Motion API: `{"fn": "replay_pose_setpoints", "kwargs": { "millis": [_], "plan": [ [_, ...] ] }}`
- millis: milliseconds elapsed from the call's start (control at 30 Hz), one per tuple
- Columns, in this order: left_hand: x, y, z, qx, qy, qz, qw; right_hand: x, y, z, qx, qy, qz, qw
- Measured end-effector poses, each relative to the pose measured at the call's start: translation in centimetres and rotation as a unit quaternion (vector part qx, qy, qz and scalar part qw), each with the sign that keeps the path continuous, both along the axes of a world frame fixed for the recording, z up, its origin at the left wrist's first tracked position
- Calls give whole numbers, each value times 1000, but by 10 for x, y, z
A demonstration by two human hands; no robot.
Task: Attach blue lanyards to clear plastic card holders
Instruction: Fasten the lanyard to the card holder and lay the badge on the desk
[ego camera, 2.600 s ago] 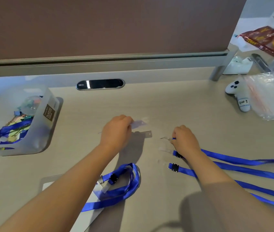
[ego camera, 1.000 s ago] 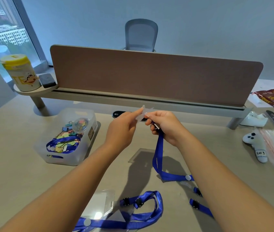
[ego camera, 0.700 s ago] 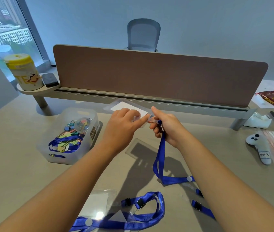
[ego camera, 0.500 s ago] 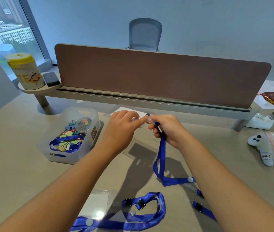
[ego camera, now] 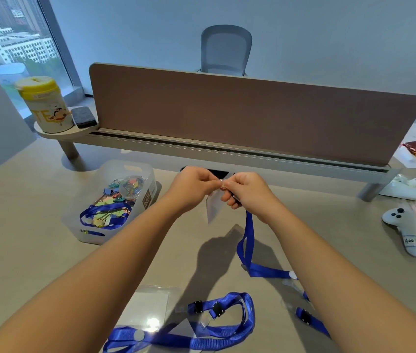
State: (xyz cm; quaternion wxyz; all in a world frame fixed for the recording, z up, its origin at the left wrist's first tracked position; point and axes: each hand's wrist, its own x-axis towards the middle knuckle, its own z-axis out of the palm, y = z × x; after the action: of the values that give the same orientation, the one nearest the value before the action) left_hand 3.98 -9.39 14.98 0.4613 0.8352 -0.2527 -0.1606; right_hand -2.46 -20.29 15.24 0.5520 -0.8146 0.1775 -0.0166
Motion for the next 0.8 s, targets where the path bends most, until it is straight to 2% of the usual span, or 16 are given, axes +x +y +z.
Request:
{"fn": "replay_pose_setpoints", "kwargs": {
  "millis": [167,533,700,800],
  "plan": [
    [2,-3,4,5,25,13,1000,-1,-1,0,-10,-16,-13,1000],
    [-2,-2,3,80,-126,25,988,0,3,-6,-34,-35,8,999],
    [-4,0,3,70,-192,40,978,2,8,-8,-53,-72,-8,996],
    [-4,1,2,43,-202,37,978,4,11,-8,-65,-96,-15,993]
  ]
}}
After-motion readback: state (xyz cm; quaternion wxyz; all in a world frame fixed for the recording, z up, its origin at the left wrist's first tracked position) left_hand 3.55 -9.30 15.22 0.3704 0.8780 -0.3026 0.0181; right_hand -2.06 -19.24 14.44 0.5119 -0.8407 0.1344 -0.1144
